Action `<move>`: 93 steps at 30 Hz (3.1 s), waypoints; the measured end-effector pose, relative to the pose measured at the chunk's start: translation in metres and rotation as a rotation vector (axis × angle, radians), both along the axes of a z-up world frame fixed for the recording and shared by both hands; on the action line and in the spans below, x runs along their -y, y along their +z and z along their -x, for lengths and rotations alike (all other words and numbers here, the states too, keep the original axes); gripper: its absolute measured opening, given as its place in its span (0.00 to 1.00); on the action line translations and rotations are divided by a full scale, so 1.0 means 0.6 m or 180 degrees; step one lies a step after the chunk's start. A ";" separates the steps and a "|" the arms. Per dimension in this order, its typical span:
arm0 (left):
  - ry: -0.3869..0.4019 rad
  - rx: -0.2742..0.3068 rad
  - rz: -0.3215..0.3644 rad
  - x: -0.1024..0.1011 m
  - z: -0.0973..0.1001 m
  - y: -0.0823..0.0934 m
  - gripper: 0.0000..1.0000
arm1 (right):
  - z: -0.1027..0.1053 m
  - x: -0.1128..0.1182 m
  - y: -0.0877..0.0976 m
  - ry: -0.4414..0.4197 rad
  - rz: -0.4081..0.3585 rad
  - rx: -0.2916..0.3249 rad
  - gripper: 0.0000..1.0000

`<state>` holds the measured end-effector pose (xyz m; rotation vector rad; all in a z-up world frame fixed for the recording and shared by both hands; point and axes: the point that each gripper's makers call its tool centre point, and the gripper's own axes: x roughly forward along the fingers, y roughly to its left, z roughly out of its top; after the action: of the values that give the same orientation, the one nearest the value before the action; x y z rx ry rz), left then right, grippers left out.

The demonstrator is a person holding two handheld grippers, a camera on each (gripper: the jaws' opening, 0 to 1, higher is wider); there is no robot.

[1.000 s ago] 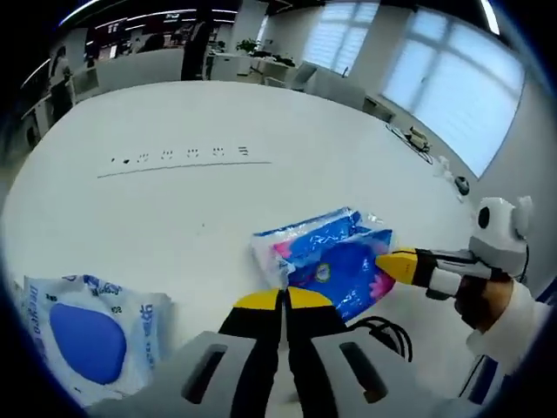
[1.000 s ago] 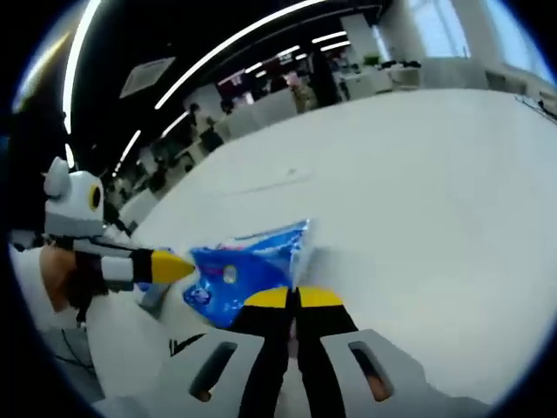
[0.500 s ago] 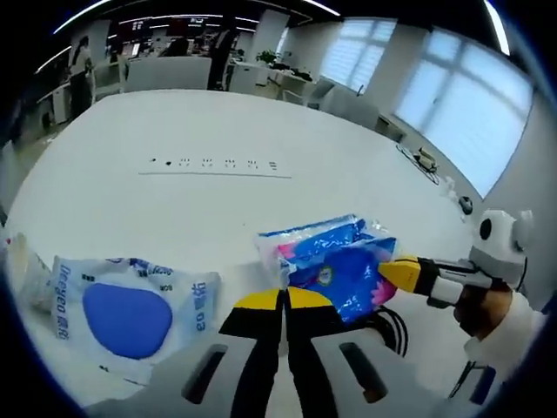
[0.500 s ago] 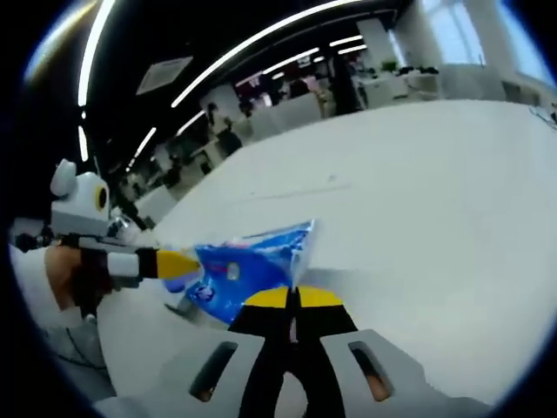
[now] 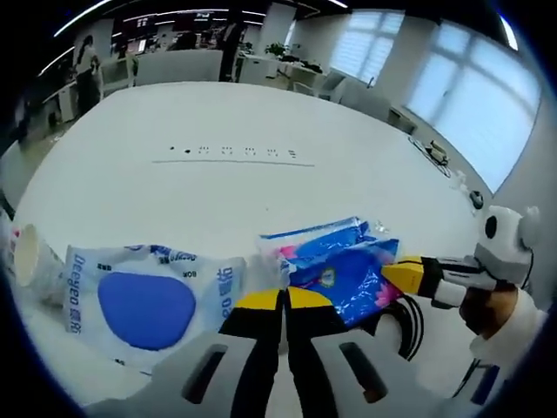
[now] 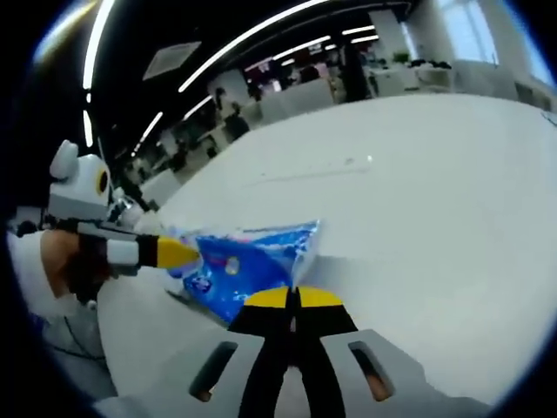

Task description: Arrange the tabletop items into an orderly group along one side of the table until the central work area is clear of visible clutter.

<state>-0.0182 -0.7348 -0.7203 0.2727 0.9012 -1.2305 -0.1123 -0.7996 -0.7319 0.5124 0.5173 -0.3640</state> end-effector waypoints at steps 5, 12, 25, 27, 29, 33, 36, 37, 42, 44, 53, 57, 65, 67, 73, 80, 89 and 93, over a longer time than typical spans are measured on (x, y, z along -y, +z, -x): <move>-0.0029 -0.0010 -0.0053 0.006 -0.003 -0.013 0.00 | -0.002 0.007 -0.010 0.0046 -0.0036 -0.0056 0.00; -0.0049 0.0005 -0.0104 0.006 -0.005 -0.025 0.00 | -0.007 0.006 -0.031 0.0125 -0.0131 -0.0104 0.00; -0.0135 -0.0004 -0.0186 0.001 -0.004 -0.041 0.01 | -0.002 -0.001 -0.047 0.0194 -0.0224 -0.0210 0.02; -0.0148 0.0042 -0.0173 0.001 -0.005 -0.037 0.05 | 0.001 -0.002 -0.047 0.0176 -0.0230 -0.0243 0.05; -0.0157 0.0087 -0.0175 -0.002 -0.003 -0.032 0.08 | 0.003 -0.002 -0.048 0.0193 -0.0199 -0.0269 0.08; -0.0138 0.0078 -0.0132 -0.009 -0.003 -0.021 0.11 | 0.013 -0.003 -0.042 0.0162 -0.0121 -0.0332 0.14; -0.0174 0.0175 -0.0027 -0.011 -0.004 -0.003 0.17 | 0.021 -0.002 -0.031 0.0128 -0.0055 -0.0302 0.25; -0.0193 0.0202 0.0010 -0.012 -0.004 0.003 0.19 | 0.025 -0.004 -0.025 0.0118 -0.0058 -0.0279 0.26; -0.0143 0.0163 0.0292 -0.019 -0.004 0.039 0.33 | 0.038 -0.010 -0.002 0.0093 -0.0003 -0.0223 0.31; -0.0141 0.0102 0.0362 -0.027 -0.001 0.050 0.42 | 0.044 -0.015 0.010 0.0092 0.0022 -0.0179 0.33; -0.0149 0.0123 0.0511 -0.077 -0.006 0.079 0.79 | 0.063 -0.045 0.034 0.0176 0.0110 -0.0182 0.40; -0.0123 0.0089 0.0486 -0.095 -0.009 0.084 0.82 | 0.067 -0.053 0.037 0.0178 0.0108 -0.0205 0.40; -0.0153 0.0047 0.0511 -0.111 -0.013 0.093 0.80 | 0.068 -0.074 0.035 0.0171 0.0098 -0.0258 0.40; -0.0175 0.0048 0.0511 -0.119 -0.012 0.094 0.79 | 0.061 -0.089 0.029 0.0213 0.0067 -0.0272 0.40; -0.0192 0.0090 0.0529 -0.152 -0.019 0.099 0.79 | 0.043 -0.136 0.004 0.0412 0.0086 -0.0420 0.39; -0.0146 0.0108 0.0541 -0.221 -0.031 0.096 0.77 | 0.033 -0.166 -0.025 0.0504 0.0000 -0.0564 0.36; -0.0105 0.0185 0.0625 -0.298 -0.035 0.106 0.80 | 0.026 -0.157 -0.066 0.0401 0.0032 -0.0789 0.21; -0.0046 0.0242 0.0668 -0.346 -0.034 0.109 0.81 | 0.022 -0.150 -0.066 0.0281 0.0015 -0.0695 0.11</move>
<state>0.0024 -0.5270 -0.6546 0.1572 0.6995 -1.3082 -0.1253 -0.7098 -0.7713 0.4459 0.7477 -0.3383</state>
